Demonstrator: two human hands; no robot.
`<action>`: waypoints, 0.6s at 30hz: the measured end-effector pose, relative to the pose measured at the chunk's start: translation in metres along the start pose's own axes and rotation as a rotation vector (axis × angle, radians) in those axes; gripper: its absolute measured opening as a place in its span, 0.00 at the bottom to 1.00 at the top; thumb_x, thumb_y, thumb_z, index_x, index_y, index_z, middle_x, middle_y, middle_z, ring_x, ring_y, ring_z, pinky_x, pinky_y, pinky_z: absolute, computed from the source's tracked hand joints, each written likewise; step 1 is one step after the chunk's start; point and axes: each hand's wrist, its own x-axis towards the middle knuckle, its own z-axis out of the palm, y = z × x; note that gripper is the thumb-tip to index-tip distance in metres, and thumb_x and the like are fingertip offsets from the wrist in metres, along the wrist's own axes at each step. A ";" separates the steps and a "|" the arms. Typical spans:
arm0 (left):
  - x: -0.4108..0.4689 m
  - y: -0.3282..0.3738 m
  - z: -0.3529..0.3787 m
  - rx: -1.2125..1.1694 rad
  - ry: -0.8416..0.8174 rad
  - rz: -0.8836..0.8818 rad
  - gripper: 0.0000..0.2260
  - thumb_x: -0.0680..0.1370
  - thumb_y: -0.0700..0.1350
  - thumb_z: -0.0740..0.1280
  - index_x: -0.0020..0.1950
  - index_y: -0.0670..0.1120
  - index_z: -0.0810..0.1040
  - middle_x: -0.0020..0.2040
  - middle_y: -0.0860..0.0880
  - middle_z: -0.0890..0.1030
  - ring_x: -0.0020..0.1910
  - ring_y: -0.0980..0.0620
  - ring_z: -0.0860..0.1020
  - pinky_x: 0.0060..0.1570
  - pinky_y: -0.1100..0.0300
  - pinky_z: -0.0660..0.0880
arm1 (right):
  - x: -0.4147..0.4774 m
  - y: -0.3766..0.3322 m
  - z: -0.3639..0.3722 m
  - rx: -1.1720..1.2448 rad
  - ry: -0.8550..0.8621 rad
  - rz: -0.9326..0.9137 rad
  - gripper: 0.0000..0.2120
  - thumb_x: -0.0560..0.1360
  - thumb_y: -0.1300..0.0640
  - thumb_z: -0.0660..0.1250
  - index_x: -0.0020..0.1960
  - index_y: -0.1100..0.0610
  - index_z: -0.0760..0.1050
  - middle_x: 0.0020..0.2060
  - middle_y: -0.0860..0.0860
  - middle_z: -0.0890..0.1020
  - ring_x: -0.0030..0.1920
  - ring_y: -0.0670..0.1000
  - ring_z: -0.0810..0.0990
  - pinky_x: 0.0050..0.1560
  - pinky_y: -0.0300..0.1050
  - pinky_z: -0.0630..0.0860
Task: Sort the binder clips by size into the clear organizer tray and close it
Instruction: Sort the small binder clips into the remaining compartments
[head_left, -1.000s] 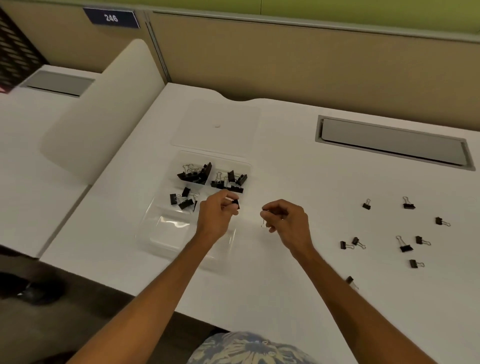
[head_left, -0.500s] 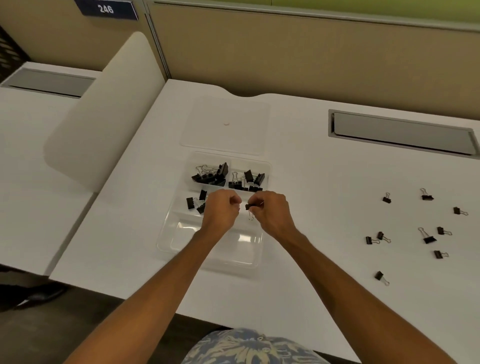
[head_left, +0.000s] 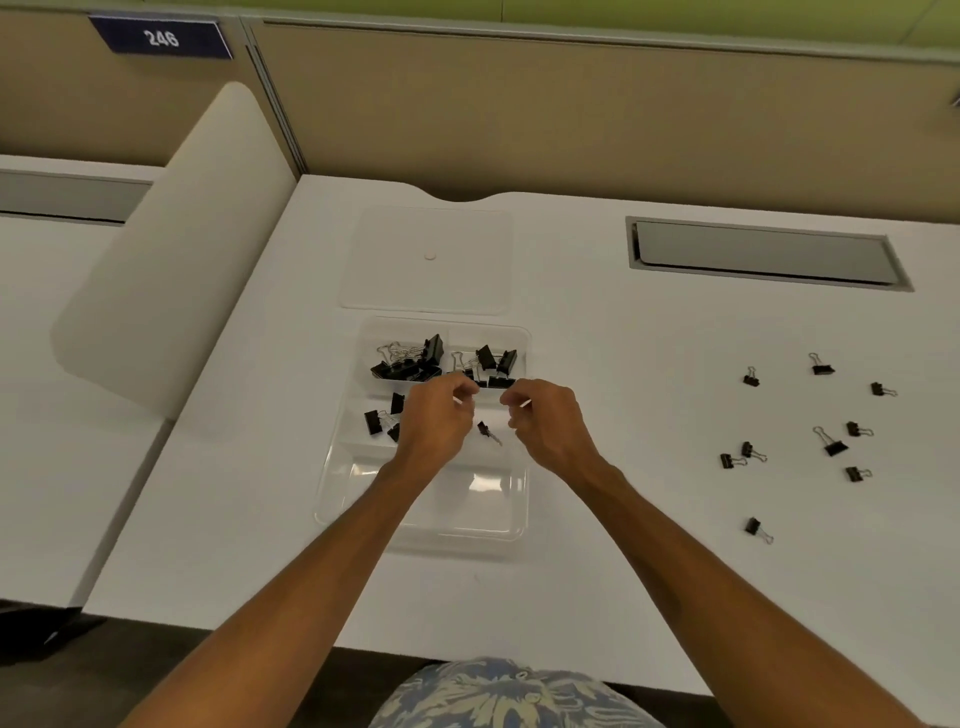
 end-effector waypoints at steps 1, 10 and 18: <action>-0.001 0.003 0.000 -0.011 0.005 0.011 0.07 0.77 0.39 0.69 0.54 0.47 0.82 0.46 0.54 0.81 0.39 0.58 0.79 0.39 0.69 0.74 | -0.002 0.003 -0.003 0.018 0.030 0.005 0.09 0.78 0.65 0.65 0.55 0.60 0.81 0.50 0.54 0.84 0.44 0.52 0.83 0.47 0.44 0.81; -0.017 0.062 0.041 -0.102 -0.047 0.127 0.08 0.79 0.42 0.66 0.56 0.48 0.81 0.49 0.54 0.82 0.39 0.61 0.79 0.37 0.69 0.74 | -0.045 0.058 -0.056 0.106 0.198 0.100 0.07 0.77 0.62 0.65 0.50 0.54 0.81 0.45 0.47 0.84 0.35 0.45 0.83 0.40 0.35 0.78; -0.045 0.123 0.110 -0.118 -0.122 0.148 0.08 0.78 0.41 0.66 0.55 0.49 0.81 0.50 0.55 0.82 0.39 0.60 0.80 0.41 0.62 0.79 | -0.080 0.127 -0.124 0.156 0.241 0.178 0.08 0.77 0.63 0.65 0.48 0.54 0.81 0.43 0.47 0.83 0.33 0.44 0.83 0.34 0.28 0.72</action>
